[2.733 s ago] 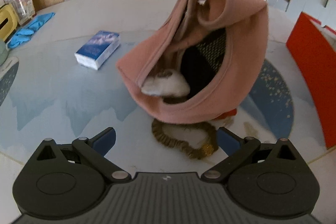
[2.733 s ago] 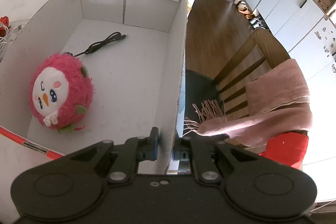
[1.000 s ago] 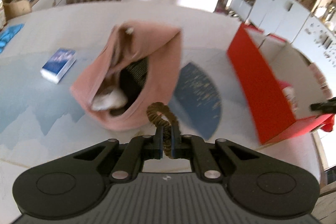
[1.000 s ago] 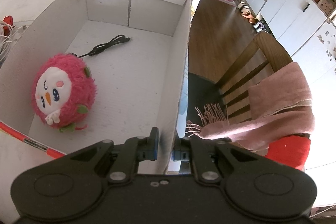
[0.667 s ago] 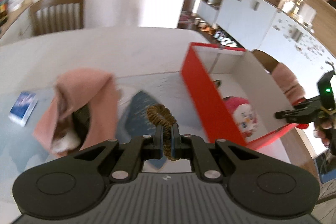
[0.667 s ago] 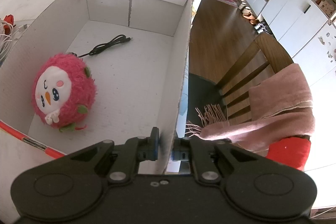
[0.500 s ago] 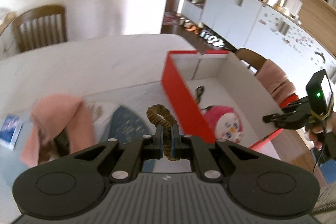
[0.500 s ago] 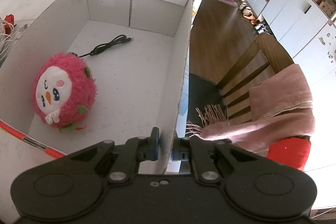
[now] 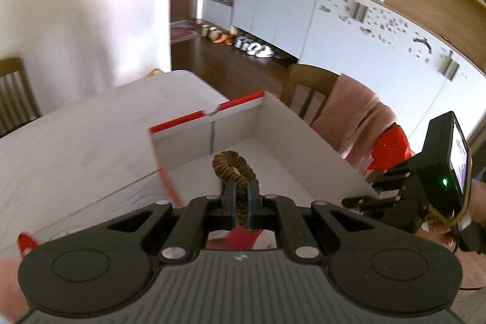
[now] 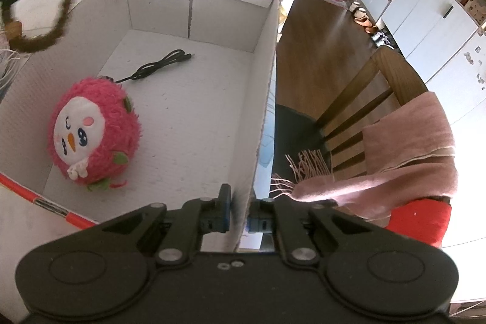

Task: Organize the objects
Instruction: 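Carry the bead bracelet with the left gripper into the box and release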

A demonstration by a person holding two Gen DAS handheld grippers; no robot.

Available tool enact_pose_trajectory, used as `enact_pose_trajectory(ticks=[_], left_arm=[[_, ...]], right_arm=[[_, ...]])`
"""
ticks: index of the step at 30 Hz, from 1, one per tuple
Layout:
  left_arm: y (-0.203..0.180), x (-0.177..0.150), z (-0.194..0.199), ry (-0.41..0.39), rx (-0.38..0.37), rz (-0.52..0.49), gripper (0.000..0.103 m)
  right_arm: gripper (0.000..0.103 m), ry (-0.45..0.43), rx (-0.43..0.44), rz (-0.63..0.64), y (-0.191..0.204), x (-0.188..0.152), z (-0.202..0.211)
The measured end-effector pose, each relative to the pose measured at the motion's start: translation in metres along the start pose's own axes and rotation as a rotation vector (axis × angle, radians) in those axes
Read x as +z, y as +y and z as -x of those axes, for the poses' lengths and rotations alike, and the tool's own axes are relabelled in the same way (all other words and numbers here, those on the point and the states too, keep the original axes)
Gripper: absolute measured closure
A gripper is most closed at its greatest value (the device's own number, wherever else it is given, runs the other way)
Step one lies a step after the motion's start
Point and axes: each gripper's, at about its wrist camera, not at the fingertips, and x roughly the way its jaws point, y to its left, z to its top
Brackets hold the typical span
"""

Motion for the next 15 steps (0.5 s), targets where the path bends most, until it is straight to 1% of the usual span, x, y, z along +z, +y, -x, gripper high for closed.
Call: enact_pose_trajectory(ticks=[7,15], left_arm=[[-0.021,0.023,-0.051,0.046,-0.038,-0.08,0.098],[-0.041,0.034,-0.111,0.121,-0.09,-0.106,0.098]], right_arm=[[0.096,0.003,0.003,0.004,-0.001,0.001,-0.001],[0.096,0.01,0.02,0.002,-0.003,0.001,-0.004]])
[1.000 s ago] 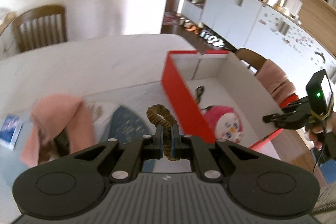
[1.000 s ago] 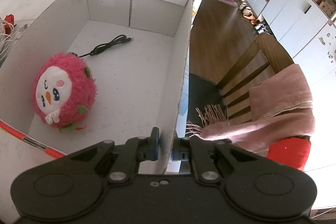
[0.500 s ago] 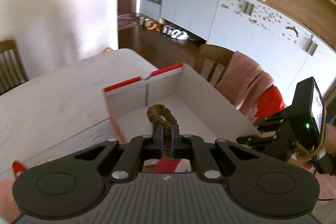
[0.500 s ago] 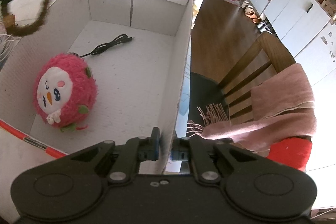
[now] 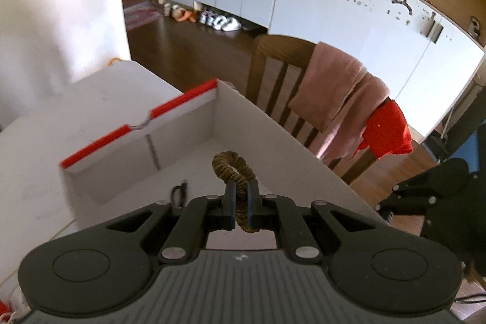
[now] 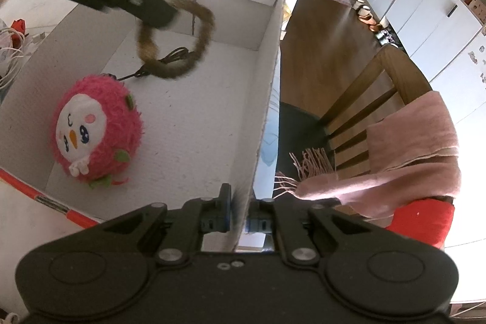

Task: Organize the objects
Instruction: 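Carry the bead bracelet with the left gripper into the box and release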

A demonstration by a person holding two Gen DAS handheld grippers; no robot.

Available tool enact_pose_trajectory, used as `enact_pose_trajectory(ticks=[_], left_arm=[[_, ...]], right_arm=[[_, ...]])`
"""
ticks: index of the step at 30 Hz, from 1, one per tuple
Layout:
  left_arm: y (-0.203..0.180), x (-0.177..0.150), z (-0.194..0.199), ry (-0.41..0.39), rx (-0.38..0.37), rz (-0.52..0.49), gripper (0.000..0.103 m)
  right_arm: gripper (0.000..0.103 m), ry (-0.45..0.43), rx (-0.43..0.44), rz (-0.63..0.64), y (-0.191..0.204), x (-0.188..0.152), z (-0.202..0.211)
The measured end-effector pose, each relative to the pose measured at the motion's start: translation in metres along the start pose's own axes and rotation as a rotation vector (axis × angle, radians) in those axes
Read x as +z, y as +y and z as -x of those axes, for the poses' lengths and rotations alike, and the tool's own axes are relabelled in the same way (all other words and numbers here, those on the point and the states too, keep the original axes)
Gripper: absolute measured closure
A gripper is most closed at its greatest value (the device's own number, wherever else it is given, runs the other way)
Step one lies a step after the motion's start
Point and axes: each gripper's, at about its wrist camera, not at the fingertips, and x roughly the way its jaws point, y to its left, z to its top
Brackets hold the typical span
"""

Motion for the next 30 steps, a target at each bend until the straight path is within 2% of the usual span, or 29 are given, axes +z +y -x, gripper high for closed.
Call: enact_pose_trajectory(ticks=[12,18,30], left_arm=[[-0.005,0.006,-0.074,0.145,-0.034,-0.022,0.098],[0.001,0.001,-0.094,0.214,-0.033,-0.017,0.097],[0.012,-0.008,-0.11,0.298,-0.008,0.001,0.097]], right_arm=[[0.097,0.007,0.018,-0.016,-0.005,0.001,-0.002],[0.097,0.009,0.025,-0.024,-0.008,0.0,-0.002],[0.097,0.012,0.023,-0.025,-0.007,0.0,-0.004]])
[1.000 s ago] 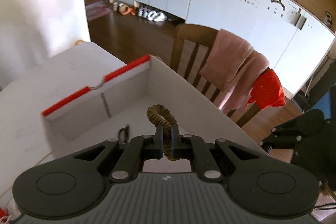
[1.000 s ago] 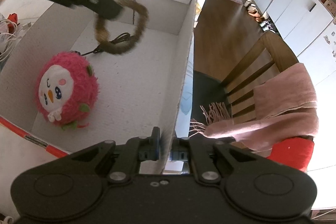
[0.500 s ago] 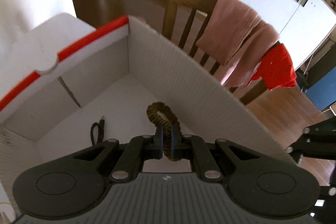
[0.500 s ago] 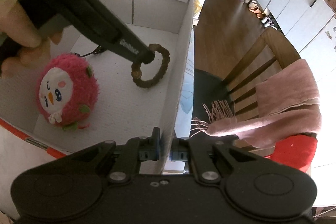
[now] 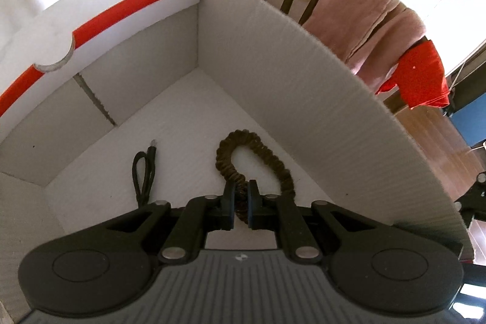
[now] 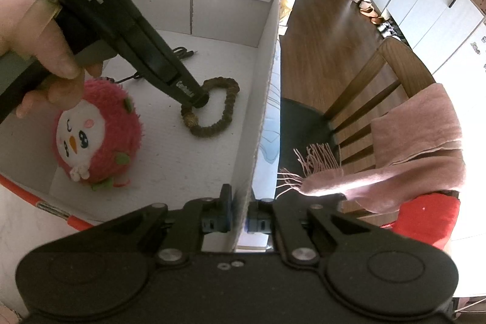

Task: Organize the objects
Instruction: 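Carry the bead bracelet with the left gripper into the box and release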

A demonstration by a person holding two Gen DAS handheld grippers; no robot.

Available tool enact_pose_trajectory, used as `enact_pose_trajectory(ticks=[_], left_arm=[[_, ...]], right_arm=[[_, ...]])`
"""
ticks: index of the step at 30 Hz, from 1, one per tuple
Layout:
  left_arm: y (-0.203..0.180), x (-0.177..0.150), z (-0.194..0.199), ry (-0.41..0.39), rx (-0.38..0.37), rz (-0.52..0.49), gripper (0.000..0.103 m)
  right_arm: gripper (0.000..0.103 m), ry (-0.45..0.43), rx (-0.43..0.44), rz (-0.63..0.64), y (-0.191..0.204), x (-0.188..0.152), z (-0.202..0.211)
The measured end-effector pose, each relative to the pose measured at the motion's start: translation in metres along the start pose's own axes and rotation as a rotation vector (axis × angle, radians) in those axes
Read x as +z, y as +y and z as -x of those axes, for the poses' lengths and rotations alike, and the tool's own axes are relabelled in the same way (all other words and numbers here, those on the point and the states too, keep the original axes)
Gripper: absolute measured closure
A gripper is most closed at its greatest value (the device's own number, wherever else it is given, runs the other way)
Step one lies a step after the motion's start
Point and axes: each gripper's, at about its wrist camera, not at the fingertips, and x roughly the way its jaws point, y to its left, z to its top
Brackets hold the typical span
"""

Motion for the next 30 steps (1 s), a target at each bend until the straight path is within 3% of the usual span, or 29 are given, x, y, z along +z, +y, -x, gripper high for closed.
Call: enact_pose_trajectory(ticks=[3,6,8,10,23,30], left_arm=[[0.001,-0.001,0.0,0.007,0.011,0.002,0.094],[0.003,-0.003,0.006,-0.003,0.01,0.006,0.083],[0.003,-0.005,0.013,-0.019,0.006,0.01,0.058],[0.004,-0.008,0.022,-0.049,0.003,0.009,0.04],[0.011,-0.038,0.099,-0.187,-0.022,0.064,0.04],[0.004,-0.066,0.135,-0.241,0.012,0.074,0.037]], right_arm=[[0.097,0.0,0.0,0.0,0.0,0.0,0.0],[0.097,0.0,0.0,0.003,0.0,0.0,0.0],[0.097,0.0,0.0,0.004,0.0,0.0,0.0],[0.097,0.0,-0.002,0.005,0.0,0.0,0.0],[0.096,0.0,-0.016,0.022,0.001,-0.003,-0.001],[0.094,0.002,-0.029,0.041,0.003,-0.002,0.0]])
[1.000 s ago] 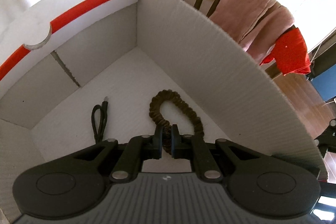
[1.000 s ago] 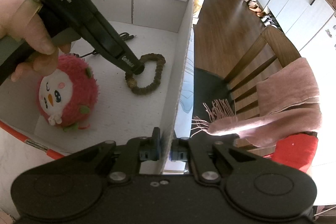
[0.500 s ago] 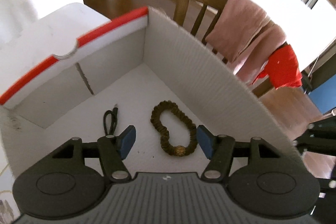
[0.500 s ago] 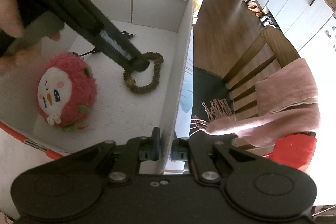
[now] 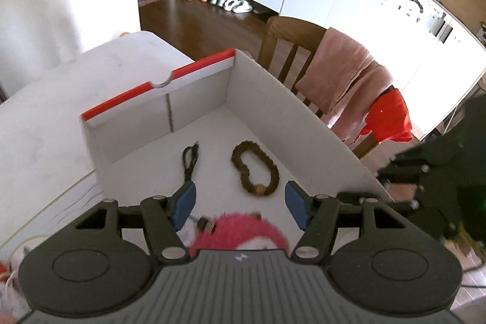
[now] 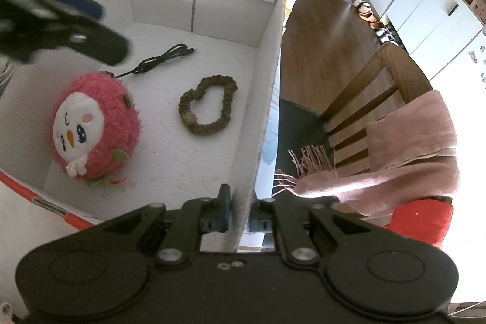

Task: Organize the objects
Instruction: 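Carry the bead bracelet with the left gripper into the box and release, then move the left gripper back toward the pink cloth bag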

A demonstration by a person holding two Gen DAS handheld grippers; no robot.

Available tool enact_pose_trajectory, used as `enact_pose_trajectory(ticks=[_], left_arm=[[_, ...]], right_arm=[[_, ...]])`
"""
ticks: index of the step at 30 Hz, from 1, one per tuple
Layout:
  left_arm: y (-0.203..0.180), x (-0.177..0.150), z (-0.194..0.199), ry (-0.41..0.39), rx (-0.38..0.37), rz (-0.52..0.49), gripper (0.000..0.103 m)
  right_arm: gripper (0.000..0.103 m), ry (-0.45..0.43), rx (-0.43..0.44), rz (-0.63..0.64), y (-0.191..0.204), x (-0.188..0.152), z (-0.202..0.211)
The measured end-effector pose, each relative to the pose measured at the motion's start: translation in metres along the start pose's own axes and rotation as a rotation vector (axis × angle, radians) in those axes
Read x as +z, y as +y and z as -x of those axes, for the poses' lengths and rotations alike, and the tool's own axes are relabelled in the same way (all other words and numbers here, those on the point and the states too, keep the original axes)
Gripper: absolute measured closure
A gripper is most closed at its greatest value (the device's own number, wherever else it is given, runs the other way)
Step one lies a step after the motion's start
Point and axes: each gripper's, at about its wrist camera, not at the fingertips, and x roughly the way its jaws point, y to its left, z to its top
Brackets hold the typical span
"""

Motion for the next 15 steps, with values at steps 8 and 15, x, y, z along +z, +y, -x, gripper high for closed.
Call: enact_pose_trajectory(ticks=[8,15], left_arm=[[0.014,-0.04,0.049,-0.044,0.007,0.068,0.026],[0.035,-0.073,0.089,-0.095,0.054,0.14,0.019]], right_arm=[[0.094,0.002,-0.012,0.011,0.004,0.002,0.002],[0.093,0.009,-0.025,0.018,0.007,0.003,0.002]])
